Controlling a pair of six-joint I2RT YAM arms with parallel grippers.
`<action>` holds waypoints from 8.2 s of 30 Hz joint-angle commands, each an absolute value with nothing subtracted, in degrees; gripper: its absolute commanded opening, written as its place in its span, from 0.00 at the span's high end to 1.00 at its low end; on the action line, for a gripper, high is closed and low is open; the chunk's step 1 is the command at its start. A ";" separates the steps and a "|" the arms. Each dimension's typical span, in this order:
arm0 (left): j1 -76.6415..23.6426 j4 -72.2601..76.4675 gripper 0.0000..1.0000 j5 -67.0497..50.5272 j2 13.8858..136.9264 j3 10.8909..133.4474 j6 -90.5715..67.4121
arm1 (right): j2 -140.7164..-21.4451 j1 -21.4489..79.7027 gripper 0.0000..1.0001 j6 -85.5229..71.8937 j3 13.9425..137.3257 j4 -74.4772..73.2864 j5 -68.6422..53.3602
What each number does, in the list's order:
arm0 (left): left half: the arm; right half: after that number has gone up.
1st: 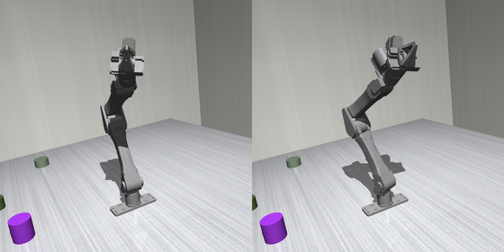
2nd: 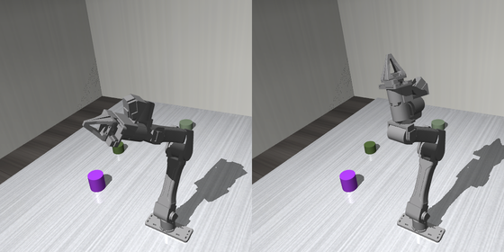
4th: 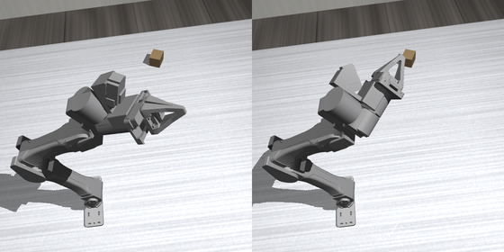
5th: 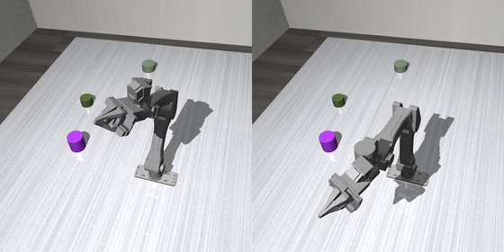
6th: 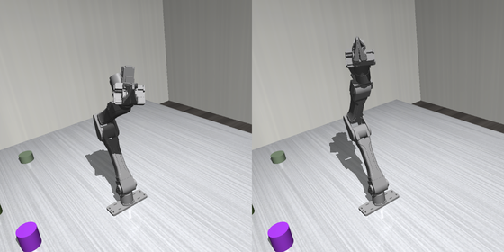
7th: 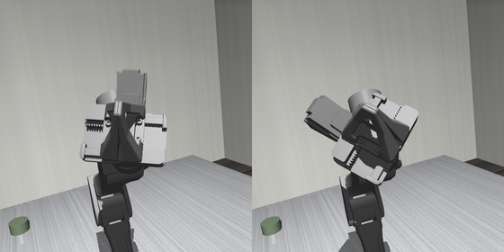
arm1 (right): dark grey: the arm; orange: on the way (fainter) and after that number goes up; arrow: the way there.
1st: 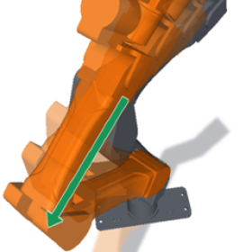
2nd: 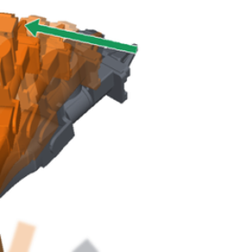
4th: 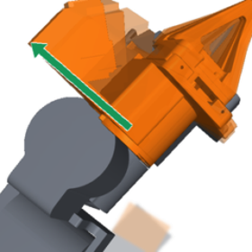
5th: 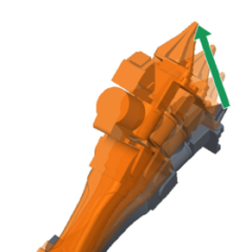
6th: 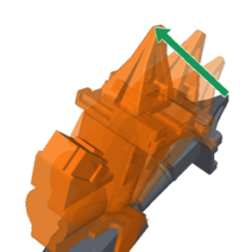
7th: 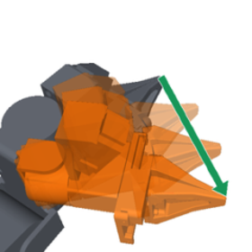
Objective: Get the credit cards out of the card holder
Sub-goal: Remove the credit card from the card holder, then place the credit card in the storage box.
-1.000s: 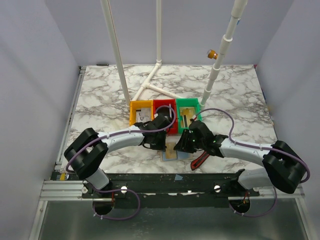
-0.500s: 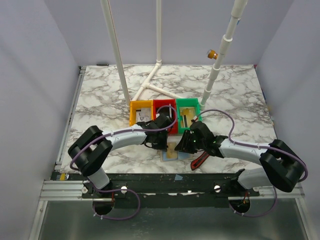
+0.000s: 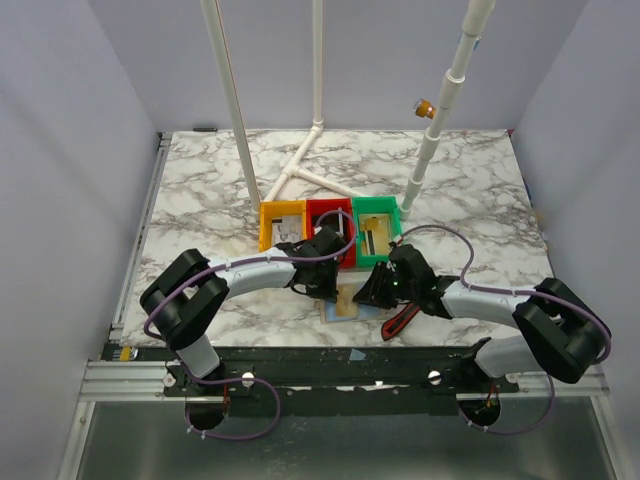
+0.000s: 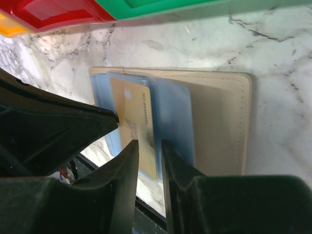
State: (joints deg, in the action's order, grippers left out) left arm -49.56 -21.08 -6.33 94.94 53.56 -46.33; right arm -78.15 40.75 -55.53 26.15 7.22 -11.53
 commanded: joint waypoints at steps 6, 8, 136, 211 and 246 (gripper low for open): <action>-49.57 -20.44 1.00 -7.40 96.68 53.79 -46.14 | -79.60 37.88 0.77 -59.47 20.83 19.23 -18.29; -49.57 -20.39 1.00 -7.38 96.71 53.78 -46.14 | -80.35 37.49 0.78 -60.39 20.12 21.57 -19.42; -46.68 -24.77 1.00 -3.78 95.27 51.32 -45.18 | -64.68 30.94 0.99 -54.43 14.74 8.93 -13.52; -31.85 6.89 0.76 -37.78 68.53 40.96 -63.49 | -66.26 30.63 0.99 -66.45 34.78 16.71 -33.68; -37.13 -12.66 1.00 -22.91 86.70 66.33 -51.50 | -46.78 30.59 0.01 -54.31 43.17 -27.12 7.46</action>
